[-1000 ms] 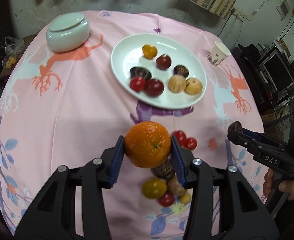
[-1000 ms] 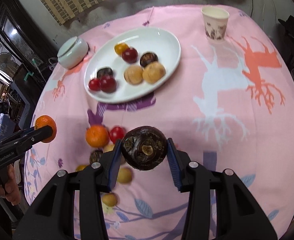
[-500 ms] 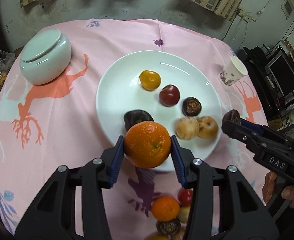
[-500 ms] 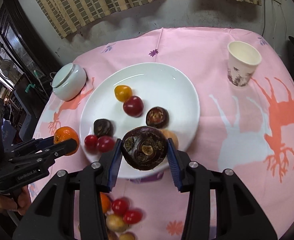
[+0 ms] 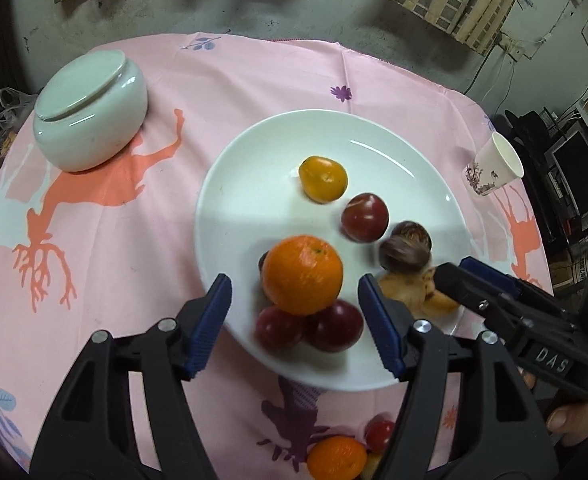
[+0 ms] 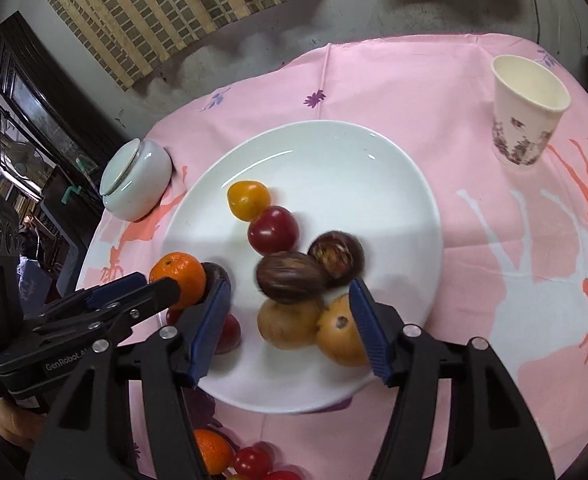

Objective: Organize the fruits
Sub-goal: 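Carry both fruits to the white plate and open both tools to release, then move both open tools back over the fruit pile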

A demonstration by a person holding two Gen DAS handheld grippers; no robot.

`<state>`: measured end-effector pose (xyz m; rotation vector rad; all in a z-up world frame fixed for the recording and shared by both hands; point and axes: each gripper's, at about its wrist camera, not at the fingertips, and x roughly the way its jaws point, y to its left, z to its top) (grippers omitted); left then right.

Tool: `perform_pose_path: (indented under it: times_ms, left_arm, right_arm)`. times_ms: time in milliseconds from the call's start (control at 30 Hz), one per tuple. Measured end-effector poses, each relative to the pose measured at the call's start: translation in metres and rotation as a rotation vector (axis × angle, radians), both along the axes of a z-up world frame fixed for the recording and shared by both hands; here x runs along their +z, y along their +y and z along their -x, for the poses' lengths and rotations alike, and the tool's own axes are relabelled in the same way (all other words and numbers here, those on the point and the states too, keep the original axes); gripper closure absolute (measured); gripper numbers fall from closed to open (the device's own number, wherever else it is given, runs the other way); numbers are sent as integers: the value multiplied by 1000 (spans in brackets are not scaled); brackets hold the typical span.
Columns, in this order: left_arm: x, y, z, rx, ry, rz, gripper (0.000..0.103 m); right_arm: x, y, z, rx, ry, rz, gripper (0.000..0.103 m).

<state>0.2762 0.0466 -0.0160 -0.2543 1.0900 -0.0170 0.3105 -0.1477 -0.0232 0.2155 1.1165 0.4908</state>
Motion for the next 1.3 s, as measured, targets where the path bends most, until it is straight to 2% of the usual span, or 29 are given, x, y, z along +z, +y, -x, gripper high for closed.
perform_pose_path:
  times_ms: [233,367,533,633,767,1000,1300]
  left_arm:
    - [6,1,55,-3,26,0,25]
    - [-1,1,95,7,82,28,25]
    - [-13,1,142,23,138,19,24]
    - [-21,-1,168,34,171,26,24]
    - [-21,-7,193,9,185,9,24]
    - [-22,-16,215,-8,203,13,24]
    - [-29,-33,213,-52,211,-15,23]
  right_arm:
    - [-1,-36,48,-37,44,22,40]
    - [-12,-53,87,-33,110,47,40]
    - [-26,-70,135,-49,198,47,40]
    - [-29,-74,156,-54,233,44,40]
    - [-26,-70,175,-31,232,54,40]
    - [-15,-60,195,-3,214,54,40]
    - [-19,-67,215,-10,243,55,39]
